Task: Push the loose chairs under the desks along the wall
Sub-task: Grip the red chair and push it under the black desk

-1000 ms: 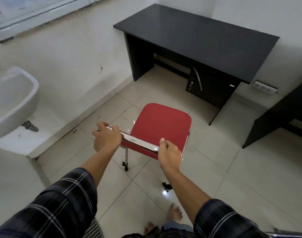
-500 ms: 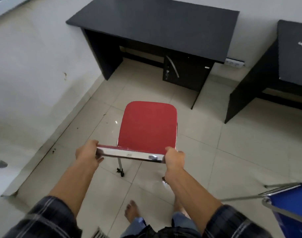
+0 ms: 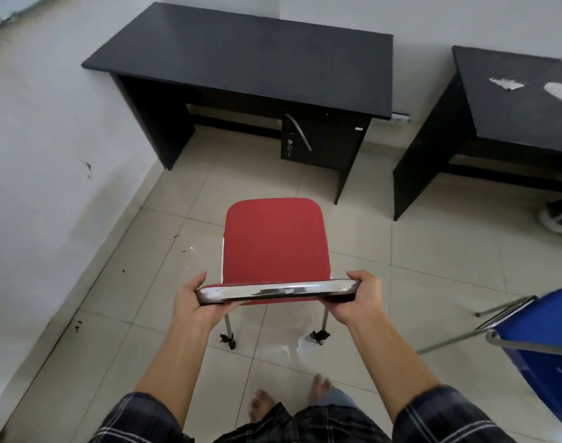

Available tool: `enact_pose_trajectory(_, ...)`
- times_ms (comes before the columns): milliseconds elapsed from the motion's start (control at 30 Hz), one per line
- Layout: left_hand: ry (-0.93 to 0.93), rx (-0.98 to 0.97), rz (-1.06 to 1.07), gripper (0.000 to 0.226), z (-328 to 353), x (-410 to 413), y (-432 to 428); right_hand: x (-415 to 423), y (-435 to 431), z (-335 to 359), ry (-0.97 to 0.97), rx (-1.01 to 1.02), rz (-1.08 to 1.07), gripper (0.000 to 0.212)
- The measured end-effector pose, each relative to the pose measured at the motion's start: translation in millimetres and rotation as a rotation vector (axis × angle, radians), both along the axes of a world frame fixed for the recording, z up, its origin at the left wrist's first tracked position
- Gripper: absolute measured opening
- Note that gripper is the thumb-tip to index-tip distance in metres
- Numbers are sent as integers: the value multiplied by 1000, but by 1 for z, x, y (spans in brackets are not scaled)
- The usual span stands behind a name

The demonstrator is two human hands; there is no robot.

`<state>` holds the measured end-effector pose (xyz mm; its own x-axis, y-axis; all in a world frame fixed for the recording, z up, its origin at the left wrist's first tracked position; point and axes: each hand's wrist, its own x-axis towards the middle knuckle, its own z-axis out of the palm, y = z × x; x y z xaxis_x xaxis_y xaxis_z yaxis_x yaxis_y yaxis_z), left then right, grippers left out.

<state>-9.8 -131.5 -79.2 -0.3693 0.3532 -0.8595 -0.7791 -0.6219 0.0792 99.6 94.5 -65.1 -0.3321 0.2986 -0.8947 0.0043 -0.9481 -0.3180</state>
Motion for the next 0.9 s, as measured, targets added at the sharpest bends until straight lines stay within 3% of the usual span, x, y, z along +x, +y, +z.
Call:
enact_pose_trajectory(433, 21, -169, -33, 29, 11, -42, 12, -34, 13, -3, 95, 47, 11, 5)
enact_pose_trajectory(900, 23, -302, 100, 55, 22, -175, 33, -203, 59, -7, 175, -1, 223, 5)
